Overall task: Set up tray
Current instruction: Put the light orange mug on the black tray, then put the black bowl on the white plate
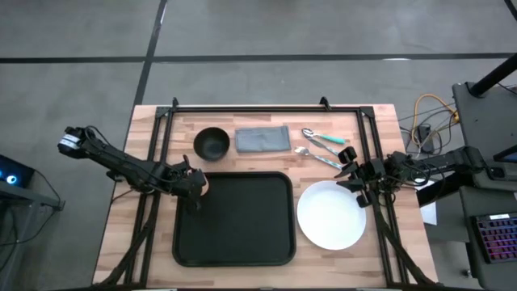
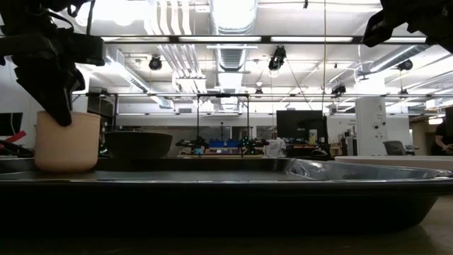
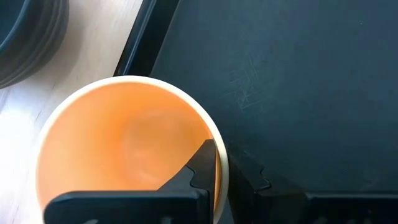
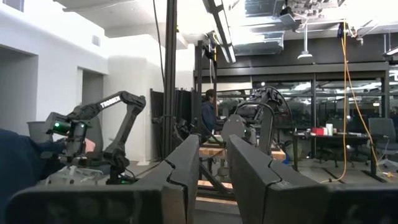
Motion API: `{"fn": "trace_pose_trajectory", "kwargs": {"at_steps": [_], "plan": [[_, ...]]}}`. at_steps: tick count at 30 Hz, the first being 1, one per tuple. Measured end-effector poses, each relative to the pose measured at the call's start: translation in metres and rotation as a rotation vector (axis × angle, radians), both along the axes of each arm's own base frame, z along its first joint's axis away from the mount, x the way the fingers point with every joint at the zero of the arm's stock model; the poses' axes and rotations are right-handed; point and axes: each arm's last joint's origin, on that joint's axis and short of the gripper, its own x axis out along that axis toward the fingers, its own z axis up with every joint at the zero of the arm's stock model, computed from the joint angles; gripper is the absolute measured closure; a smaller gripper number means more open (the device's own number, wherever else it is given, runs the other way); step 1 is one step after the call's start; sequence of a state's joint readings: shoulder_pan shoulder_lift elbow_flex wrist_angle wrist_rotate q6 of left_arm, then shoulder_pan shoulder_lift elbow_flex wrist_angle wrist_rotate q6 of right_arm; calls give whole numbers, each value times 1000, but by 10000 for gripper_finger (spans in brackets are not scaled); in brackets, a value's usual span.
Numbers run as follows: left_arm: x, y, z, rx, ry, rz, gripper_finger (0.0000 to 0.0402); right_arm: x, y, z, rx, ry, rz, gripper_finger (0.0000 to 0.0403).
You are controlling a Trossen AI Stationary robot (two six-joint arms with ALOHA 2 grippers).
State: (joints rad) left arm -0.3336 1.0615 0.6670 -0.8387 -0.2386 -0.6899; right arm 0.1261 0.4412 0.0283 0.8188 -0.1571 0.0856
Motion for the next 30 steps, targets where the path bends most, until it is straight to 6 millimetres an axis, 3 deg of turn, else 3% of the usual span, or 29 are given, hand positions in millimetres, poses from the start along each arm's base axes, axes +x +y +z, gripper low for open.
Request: {"fn": "trace_pose_trajectory", "kwargs": {"at_steps": [12,23,30], "plan": [[0,0,0,-1,1,4,384,0,0,0,0,0,0,325],[0,0,0,-2,0,6,274,0,0,0,0,0,0,333],[0,0,0,-1,1,5,231,0,0,0,0,0,0,332]]}}
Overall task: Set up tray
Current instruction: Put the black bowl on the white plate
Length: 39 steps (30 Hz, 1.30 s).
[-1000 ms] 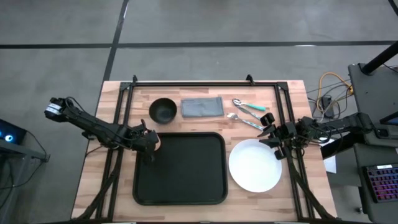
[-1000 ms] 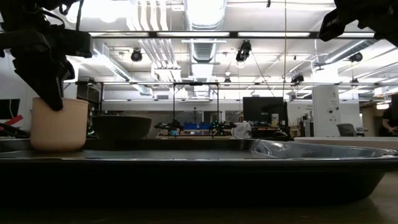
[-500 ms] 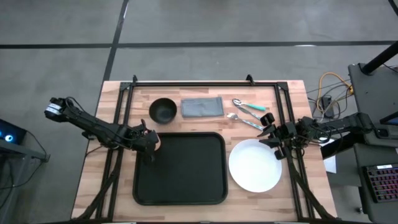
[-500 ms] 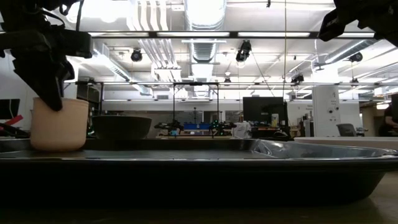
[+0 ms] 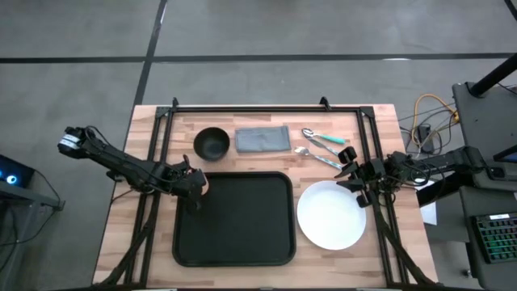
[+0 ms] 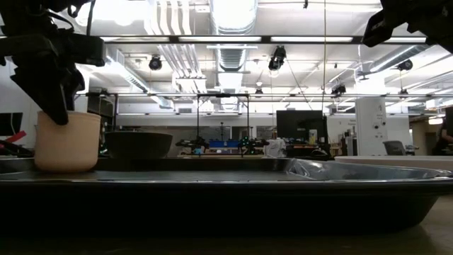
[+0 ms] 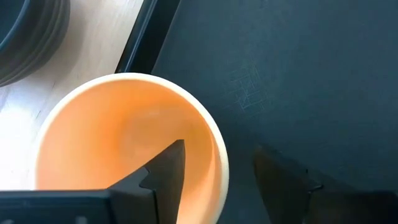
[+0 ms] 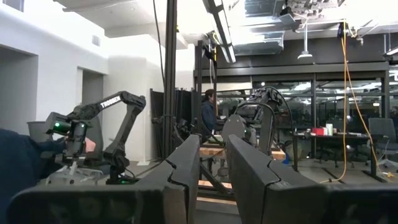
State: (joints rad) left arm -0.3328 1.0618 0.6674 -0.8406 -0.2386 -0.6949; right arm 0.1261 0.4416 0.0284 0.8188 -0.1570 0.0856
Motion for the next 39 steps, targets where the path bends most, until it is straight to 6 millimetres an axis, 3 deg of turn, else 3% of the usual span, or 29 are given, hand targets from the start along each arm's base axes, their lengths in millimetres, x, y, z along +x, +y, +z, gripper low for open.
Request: {"fn": "trace_pose_trajectory", "kwargs": {"at_steps": [6,16,21,25,29,33,39], "plan": [[1,0,5,-1,-5,-3,219,0,0,0,0,0,0,325],[11,0,61,50,-102,-49,218,0,0,0,0,0,0,332],[20,13,93,99,-189,-36,218,0,0,0,0,0,0,334],[24,34,106,142,-211,7,218,0,0,0,0,0,0,330],[29,62,104,178,-162,80,218,0,0,0,0,0,0,325],[35,87,89,144,-74,120,218,0,0,0,0,0,0,323],[52,108,63,151,41,125,219,0,0,0,0,0,0,331]]}}
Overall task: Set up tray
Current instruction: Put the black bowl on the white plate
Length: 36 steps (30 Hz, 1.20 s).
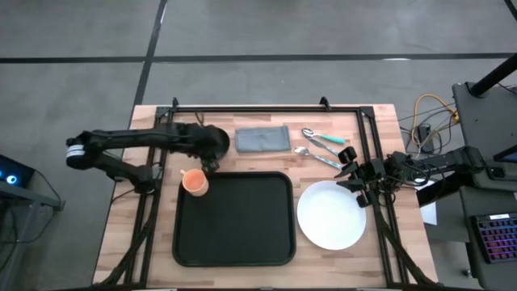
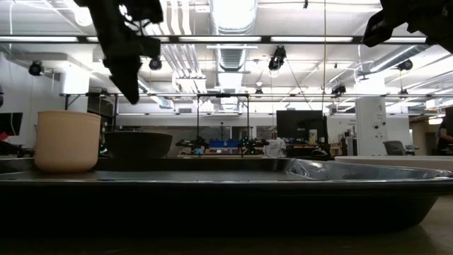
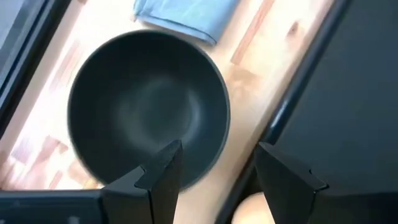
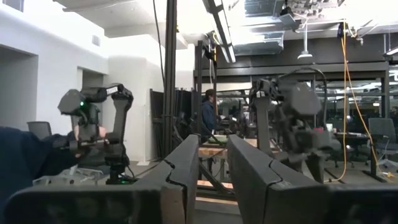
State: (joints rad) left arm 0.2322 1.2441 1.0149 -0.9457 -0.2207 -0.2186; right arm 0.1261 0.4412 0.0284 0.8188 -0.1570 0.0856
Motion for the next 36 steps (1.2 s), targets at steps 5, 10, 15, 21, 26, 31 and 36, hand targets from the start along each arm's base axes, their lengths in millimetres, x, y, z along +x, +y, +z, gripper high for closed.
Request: {"fn": "trace_pose_trajectory", "kwargs": {"at_steps": [5,10,15,21,26,31,36], "plan": [[19,4,-23,-5,92,-44,219,0,0,0,0,0,0,334],[33,9,-45,23,189,-49,219,0,0,0,0,1,1,330],[38,11,-52,46,214,-53,219,0,0,0,0,0,0,324],[39,11,-52,49,199,-52,219,0,0,0,0,0,0,327],[40,11,-53,50,204,-63,219,0,0,0,0,1,0,334],[42,11,-56,49,209,-63,219,0,0,0,0,0,0,333],[45,12,-62,49,222,-79,219,0,0,0,0,0,0,327]]}}
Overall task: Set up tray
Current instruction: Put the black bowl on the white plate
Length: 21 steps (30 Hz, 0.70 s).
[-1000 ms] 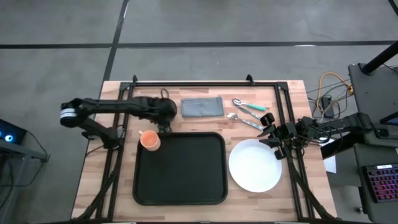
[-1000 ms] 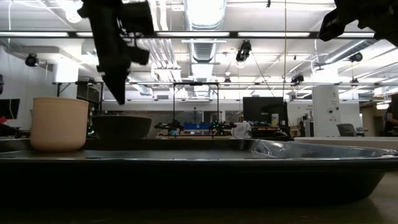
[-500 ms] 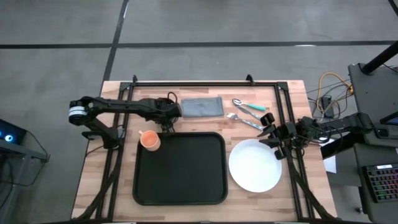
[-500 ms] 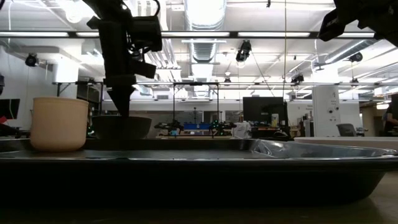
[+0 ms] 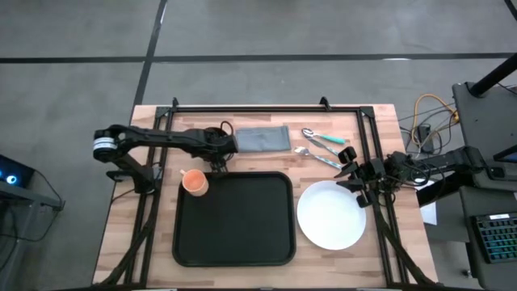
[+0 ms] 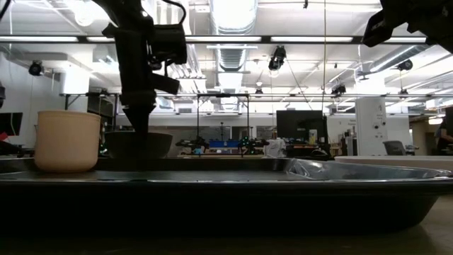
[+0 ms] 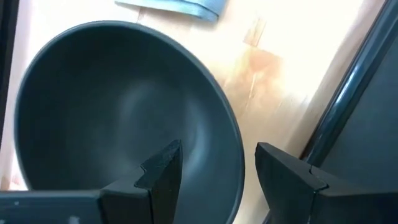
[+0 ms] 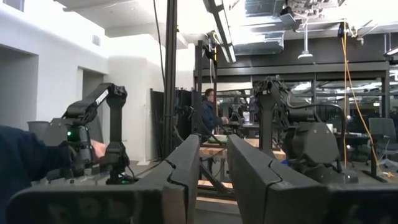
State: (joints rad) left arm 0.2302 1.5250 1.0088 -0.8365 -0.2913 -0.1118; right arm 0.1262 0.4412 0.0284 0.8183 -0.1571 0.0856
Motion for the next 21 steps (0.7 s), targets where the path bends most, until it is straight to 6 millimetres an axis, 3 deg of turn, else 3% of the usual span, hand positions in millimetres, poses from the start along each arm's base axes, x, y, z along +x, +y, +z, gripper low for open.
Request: {"fn": "trace_pose_trajectory", "kwargs": {"at_steps": [11,21], "plan": [[5,1,-3,5,-24,-2,230,0,0,0,0,1,0,331],[2,1,-9,2,-11,-2,321,0,0,0,0,1,0,330]]}}
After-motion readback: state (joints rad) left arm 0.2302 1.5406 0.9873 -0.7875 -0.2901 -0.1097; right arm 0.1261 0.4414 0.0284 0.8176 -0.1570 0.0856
